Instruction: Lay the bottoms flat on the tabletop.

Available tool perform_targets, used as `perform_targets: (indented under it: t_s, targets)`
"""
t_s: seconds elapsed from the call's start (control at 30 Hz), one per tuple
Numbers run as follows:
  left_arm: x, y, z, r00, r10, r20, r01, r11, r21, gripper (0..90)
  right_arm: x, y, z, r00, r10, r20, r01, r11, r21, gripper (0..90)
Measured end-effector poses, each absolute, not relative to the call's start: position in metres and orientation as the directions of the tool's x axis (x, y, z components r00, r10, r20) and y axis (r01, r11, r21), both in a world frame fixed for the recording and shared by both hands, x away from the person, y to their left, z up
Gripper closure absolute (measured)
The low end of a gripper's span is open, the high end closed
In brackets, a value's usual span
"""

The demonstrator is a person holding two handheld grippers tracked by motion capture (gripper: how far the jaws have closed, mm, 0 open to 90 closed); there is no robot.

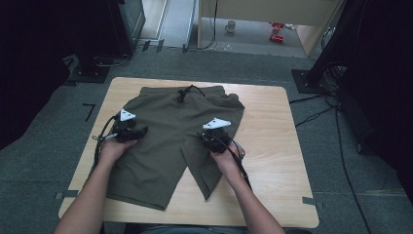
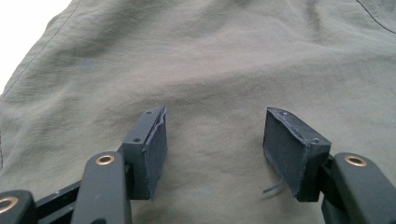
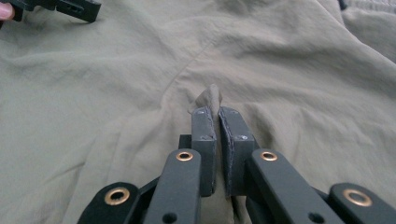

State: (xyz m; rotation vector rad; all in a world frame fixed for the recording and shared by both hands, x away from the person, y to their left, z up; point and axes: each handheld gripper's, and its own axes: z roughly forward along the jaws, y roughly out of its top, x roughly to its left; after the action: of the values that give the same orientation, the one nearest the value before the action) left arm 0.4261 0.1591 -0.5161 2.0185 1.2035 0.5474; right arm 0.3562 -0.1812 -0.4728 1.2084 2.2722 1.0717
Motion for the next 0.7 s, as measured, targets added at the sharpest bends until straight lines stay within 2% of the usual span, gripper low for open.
perform_targets:
  t_s: [0.7]
  targets:
    - [0.424,0.159,-0.516,0.471,0.882,-0.003,0.581,-0.307,0.754,40.0,0.328,-0.243,-0.465,-0.506,0.860,0.059,0.570,0.283,0.772,85.3]
